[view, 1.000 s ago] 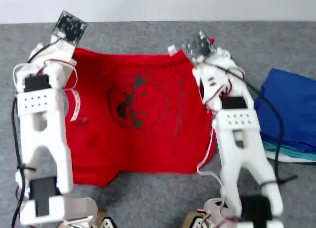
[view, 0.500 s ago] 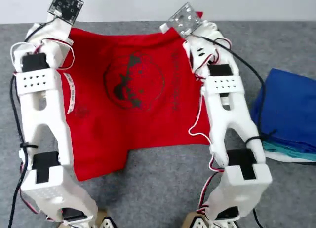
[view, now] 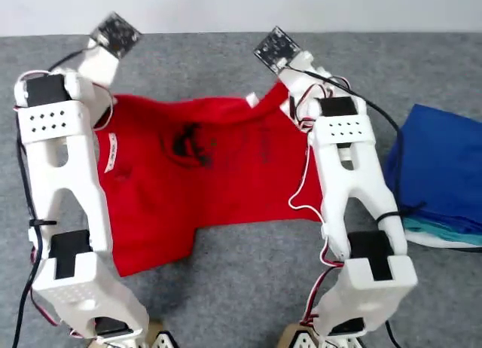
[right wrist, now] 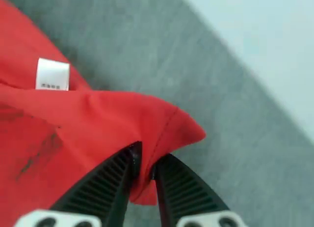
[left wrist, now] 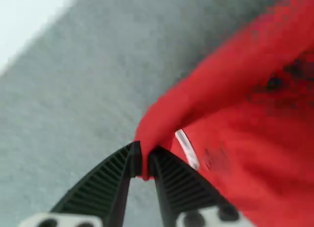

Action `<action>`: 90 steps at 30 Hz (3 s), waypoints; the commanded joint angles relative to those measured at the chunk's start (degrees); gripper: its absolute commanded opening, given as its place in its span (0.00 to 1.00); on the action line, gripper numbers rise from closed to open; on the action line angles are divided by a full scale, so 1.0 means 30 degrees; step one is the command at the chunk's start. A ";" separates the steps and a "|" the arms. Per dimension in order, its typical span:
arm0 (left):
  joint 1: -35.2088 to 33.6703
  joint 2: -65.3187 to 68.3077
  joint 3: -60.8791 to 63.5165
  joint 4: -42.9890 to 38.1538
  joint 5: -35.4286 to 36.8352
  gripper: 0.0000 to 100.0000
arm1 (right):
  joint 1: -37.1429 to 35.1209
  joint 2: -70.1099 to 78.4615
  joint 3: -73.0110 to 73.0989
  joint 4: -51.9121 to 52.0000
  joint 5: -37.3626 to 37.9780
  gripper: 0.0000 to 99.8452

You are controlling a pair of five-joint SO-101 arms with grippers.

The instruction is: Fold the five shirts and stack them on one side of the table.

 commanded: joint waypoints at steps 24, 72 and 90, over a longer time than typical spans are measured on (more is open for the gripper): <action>-0.1524 -0.4718 1.1590 0.4542 -0.5949 0.01 | 0.2740 -0.1392 -0.1289 1.2029 0.1788 0.01; -0.0440 0.2667 0.9392 -0.4454 0.4952 0.01 | 0.0571 0.4967 -0.1465 0.1070 -0.1436 0.03; -0.2462 0.5158 0.4029 -0.0264 0.4894 0.01 | 0.1597 0.9538 -0.9846 0.2125 -0.1524 0.03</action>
